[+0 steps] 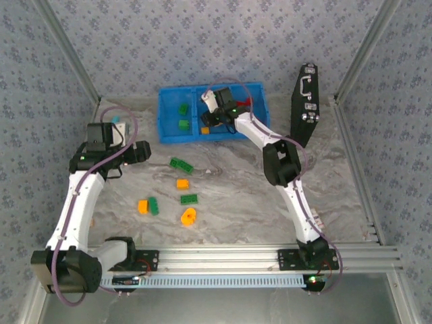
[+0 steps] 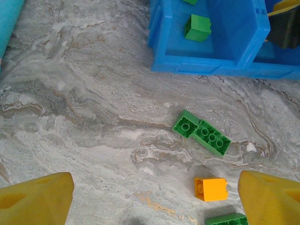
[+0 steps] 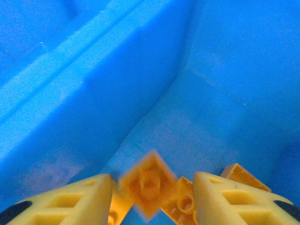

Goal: Sort the legos into containers by color
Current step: Place the lego in the container.

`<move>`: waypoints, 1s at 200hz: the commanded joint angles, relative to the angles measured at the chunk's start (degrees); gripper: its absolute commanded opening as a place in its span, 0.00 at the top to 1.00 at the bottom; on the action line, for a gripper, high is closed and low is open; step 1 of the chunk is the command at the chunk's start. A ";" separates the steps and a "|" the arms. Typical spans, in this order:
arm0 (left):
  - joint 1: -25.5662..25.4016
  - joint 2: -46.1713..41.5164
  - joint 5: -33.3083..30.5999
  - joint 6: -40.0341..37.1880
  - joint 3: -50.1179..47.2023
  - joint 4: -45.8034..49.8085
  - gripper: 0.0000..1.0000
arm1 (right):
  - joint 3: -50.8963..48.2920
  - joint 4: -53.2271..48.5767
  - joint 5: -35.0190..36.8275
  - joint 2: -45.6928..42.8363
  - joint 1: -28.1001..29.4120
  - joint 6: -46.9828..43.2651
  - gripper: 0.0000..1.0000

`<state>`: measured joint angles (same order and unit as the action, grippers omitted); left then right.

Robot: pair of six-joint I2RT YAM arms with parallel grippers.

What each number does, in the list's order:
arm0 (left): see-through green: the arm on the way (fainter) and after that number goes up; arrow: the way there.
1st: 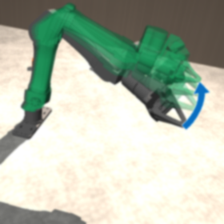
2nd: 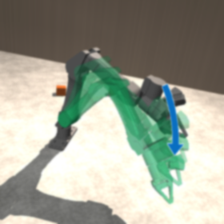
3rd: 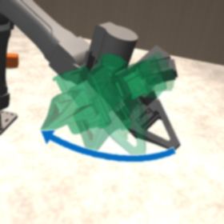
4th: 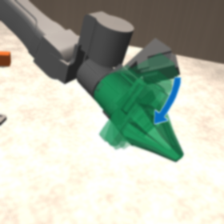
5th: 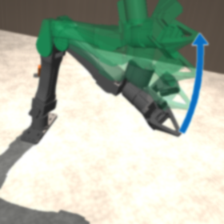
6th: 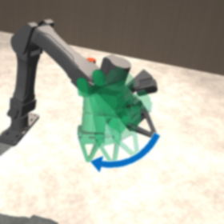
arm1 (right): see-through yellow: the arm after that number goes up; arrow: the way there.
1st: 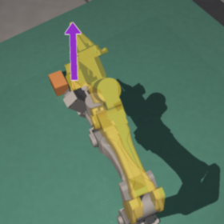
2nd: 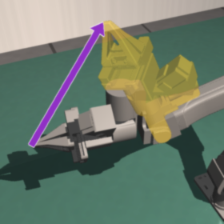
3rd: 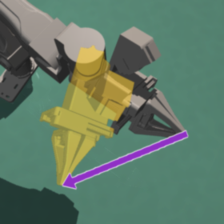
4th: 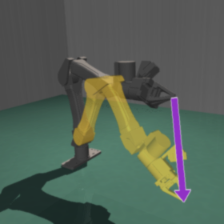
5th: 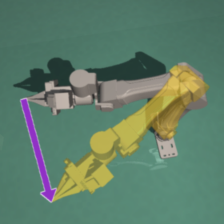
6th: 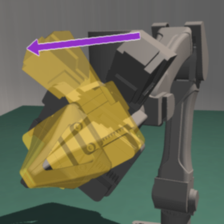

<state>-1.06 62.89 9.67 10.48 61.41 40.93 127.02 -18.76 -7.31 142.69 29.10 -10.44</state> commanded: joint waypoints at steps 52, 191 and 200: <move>0.37 -1.34 1.49 -0.22 0.65 -1.64 0.09 | -14.71 -3.97 -2.09 -19.12 5.45 2.17 0.47; -2.35 -12.18 -4.22 -0.46 -5.13 -3.50 0.04 | -41.67 2.15 -0.40 -31.49 22.59 50.89 0.39; -2.54 -12.93 -4.30 -0.60 -5.24 -3.53 0.03 | -41.52 2.02 -1.24 -30.41 23.08 51.83 0.38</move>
<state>-2.79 52.29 6.35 10.55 56.73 38.89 85.43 -16.86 -6.79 108.73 51.18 34.98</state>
